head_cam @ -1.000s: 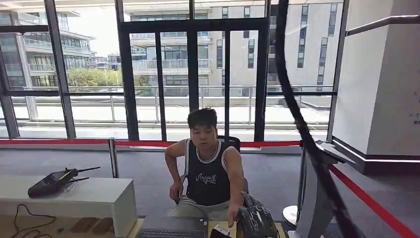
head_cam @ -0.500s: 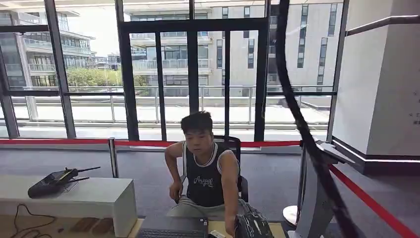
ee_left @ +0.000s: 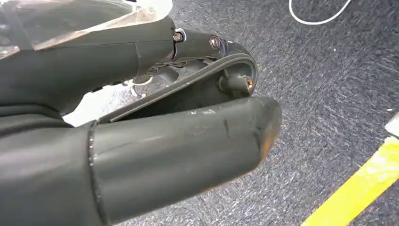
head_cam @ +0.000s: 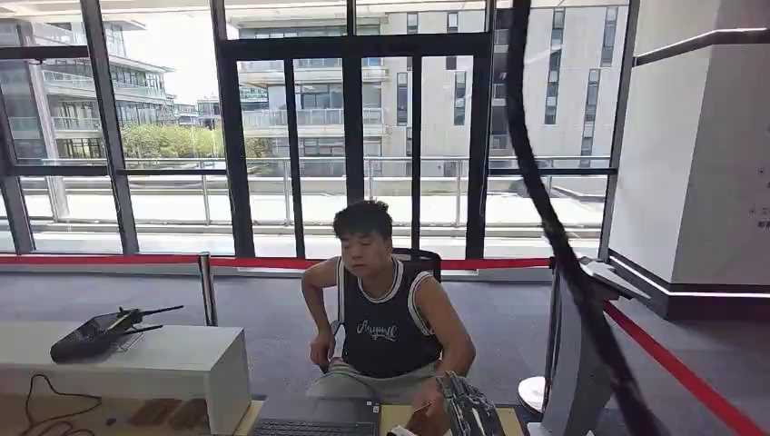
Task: Pass the card to the sensor for recognition and then transmit it.
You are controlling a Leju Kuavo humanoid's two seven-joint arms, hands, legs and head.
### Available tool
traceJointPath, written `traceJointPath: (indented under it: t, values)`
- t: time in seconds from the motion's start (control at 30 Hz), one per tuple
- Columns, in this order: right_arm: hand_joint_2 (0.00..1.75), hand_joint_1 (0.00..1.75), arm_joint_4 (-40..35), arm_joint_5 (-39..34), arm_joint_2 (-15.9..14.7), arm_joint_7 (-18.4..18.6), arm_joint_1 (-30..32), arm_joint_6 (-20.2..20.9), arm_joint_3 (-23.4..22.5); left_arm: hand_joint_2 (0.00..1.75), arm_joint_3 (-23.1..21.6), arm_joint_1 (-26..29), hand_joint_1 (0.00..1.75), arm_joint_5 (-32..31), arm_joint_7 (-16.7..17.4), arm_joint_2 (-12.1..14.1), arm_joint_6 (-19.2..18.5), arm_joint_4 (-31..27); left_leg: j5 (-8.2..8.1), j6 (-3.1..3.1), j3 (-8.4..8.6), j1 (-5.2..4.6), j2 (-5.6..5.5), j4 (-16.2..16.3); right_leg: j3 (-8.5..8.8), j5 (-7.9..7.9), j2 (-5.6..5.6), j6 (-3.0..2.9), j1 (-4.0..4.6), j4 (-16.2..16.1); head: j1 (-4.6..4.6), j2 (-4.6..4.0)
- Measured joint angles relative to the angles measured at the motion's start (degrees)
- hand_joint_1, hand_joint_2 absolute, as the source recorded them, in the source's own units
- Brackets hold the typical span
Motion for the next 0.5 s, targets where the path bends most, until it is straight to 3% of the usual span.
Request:
traceJointPath:
  t: [0.23,0.37,0.43,0.5]
  values:
    - [1.75,0.0,-1.01,1.88,-1.73,-1.84,-0.04,-4.57,0.59,0.0,0.0,0.13,0.0,1.9,0.11,0.0,0.04,0.0,0.0,0.0,0.01,0.0,0.0,0.01,0.01,0.0,0.0,0.0,0.0,-0.01,0.02,0.0]
    - [1.75,0.0,-4.51,3.89,-4.86,-0.37,1.05,-7.37,0.83,0.0,0.0,0.31,0.0,3.61,0.66,0.0,0.13,0.0,0.0,0.0,0.03,-0.02,0.01,0.05,0.0,0.0,-0.01,0.0,-0.01,-0.05,0.0,0.0]
    - [1.75,0.0,-6.08,4.24,-7.01,0.99,2.02,-7.72,0.66,0.0,0.02,0.54,0.0,4.26,1.01,0.0,0.2,0.02,-0.01,0.01,0.15,-0.01,0.06,0.06,-0.04,0.0,0.04,0.0,0.0,-0.11,-0.02,0.0]
    - [1.75,0.0,-12.97,3.33,-13.15,4.39,5.99,-8.98,-0.91,0.0,0.04,0.61,0.0,5.09,1.75,-0.04,0.57,0.04,-0.06,0.08,0.18,0.04,-0.35,0.11,0.35,-0.06,-0.37,0.09,0.04,-0.21,-0.11,0.0]
